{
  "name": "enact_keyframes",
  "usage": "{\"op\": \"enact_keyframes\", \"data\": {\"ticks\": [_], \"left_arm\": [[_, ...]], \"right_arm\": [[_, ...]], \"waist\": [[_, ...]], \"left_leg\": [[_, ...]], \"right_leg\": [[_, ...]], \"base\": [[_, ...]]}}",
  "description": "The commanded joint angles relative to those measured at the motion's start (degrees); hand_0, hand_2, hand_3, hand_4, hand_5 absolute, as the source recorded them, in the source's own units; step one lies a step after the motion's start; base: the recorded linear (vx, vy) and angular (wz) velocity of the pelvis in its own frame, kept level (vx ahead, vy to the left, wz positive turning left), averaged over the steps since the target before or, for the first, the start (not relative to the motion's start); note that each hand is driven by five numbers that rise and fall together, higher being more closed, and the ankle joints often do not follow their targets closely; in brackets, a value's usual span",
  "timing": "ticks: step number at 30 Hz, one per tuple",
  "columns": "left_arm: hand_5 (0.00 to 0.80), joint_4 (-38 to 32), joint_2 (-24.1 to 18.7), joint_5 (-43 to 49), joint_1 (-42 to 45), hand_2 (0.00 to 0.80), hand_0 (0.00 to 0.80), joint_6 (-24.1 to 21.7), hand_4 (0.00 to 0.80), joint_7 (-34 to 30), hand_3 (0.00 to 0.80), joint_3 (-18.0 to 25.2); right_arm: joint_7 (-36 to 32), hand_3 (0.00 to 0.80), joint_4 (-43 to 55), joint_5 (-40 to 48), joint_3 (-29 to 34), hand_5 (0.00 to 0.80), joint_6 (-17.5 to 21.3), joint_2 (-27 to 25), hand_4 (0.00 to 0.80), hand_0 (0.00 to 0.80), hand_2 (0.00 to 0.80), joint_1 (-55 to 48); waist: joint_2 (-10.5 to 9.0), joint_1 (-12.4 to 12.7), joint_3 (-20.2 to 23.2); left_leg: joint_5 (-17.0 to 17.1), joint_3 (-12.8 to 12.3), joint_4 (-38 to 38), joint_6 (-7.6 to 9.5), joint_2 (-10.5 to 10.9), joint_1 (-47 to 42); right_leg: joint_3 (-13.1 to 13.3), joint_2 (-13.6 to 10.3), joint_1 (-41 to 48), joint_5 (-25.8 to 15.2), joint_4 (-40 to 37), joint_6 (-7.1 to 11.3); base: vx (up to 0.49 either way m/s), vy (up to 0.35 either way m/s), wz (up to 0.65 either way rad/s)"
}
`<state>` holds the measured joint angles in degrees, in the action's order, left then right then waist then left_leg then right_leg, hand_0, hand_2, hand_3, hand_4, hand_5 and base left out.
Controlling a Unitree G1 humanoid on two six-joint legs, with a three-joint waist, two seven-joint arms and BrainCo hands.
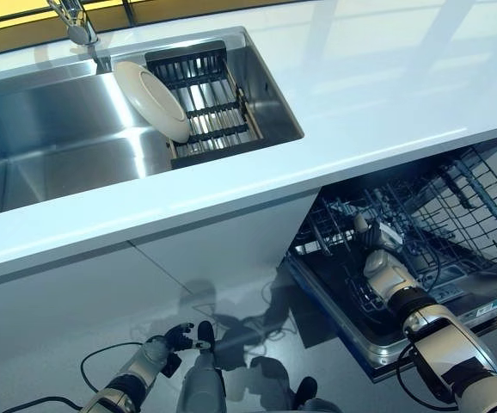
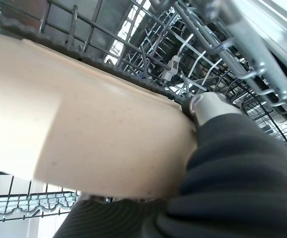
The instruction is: Take plates into dishwasher
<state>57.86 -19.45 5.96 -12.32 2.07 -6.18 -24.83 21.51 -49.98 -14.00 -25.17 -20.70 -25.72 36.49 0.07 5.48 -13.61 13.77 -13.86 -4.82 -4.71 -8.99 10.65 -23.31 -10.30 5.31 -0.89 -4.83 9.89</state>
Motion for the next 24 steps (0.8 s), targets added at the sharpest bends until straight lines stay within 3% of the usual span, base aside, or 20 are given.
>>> {"op": "enact_keyframes", "data": {"ticks": [1, 24], "left_arm": [[0.000, 2.7, 1.7, 0.2, -6.1, 0.000, 0.000, -0.1, 0.000, 1.0, 0.000, -3.5], [0.000, 2.8, 1.8, -0.1, -5.9, 0.000, 0.000, -0.3, 0.000, 1.3, 0.000, -3.9]], "right_arm": [[-6.6, 0.800, -1.9, 3.2, -1.9, 0.800, 0.4, 6.4, 0.800, 0.800, 0.800, 0.5], [-6.0, 0.800, -1.5, 3.0, -1.6, 0.800, 0.2, 6.2, 0.800, 0.800, 0.800, 0.4]], "waist": [[1.69, 1.2, -4.6], [2.06, 0.7, -5.0]], "left_leg": [[-6.2, 0.0, -0.2, 0.69, 4.2, -1.6], [-6.5, 0.0, -0.2, 0.81, 4.0, -2.3]], "right_leg": [[2.4, -2.2, -7.2, 0.3, 8.5, -1.63], [2.5, -2.4, -8.2, 0.4, 9.7, -1.80]], "base": [[0.000, 0.000, 0.00], [0.000, 0.000, 0.00]]}}
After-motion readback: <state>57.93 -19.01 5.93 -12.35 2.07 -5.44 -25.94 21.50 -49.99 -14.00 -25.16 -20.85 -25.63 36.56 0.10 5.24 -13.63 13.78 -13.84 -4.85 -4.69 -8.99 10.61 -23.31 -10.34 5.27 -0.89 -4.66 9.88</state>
